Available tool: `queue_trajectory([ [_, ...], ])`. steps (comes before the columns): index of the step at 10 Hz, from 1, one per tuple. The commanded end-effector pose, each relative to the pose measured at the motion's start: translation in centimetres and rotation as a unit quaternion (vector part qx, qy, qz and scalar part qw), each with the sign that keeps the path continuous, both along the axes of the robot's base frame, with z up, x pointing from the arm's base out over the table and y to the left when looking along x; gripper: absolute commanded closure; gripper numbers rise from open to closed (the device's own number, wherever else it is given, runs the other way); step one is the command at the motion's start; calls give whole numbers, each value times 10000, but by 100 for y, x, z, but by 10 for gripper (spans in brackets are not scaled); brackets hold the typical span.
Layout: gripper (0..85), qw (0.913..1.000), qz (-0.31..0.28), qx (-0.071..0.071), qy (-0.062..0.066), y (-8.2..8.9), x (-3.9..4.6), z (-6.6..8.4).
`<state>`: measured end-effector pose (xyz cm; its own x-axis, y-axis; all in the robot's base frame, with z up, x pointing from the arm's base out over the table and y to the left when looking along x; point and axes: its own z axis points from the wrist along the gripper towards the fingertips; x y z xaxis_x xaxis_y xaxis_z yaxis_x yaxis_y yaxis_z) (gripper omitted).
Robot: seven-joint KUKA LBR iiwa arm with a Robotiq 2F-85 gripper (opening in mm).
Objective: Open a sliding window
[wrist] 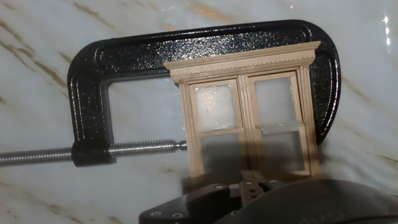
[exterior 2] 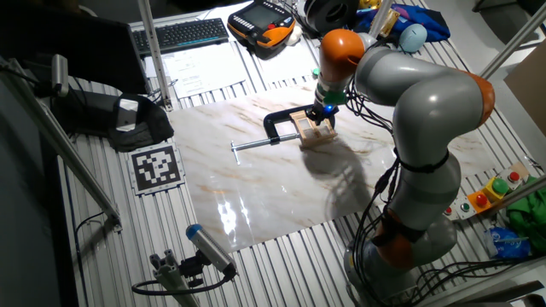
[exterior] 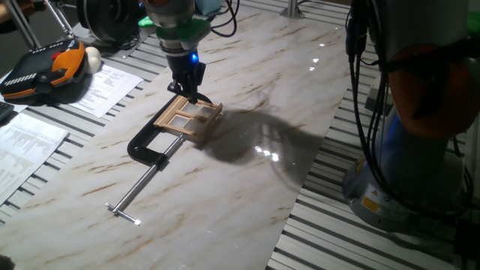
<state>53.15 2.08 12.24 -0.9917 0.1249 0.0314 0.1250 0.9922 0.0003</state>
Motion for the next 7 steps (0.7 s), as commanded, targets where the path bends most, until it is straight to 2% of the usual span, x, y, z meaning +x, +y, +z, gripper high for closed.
queue_trajectory([
  [1, 850, 10000, -14, 17, 4, 16, -5, -42],
  [3, 850, 9999, -37, 85, 43, 28, -1, -96],
  [7, 850, 9999, -44, 61, 66, 60, -13, -203],
])
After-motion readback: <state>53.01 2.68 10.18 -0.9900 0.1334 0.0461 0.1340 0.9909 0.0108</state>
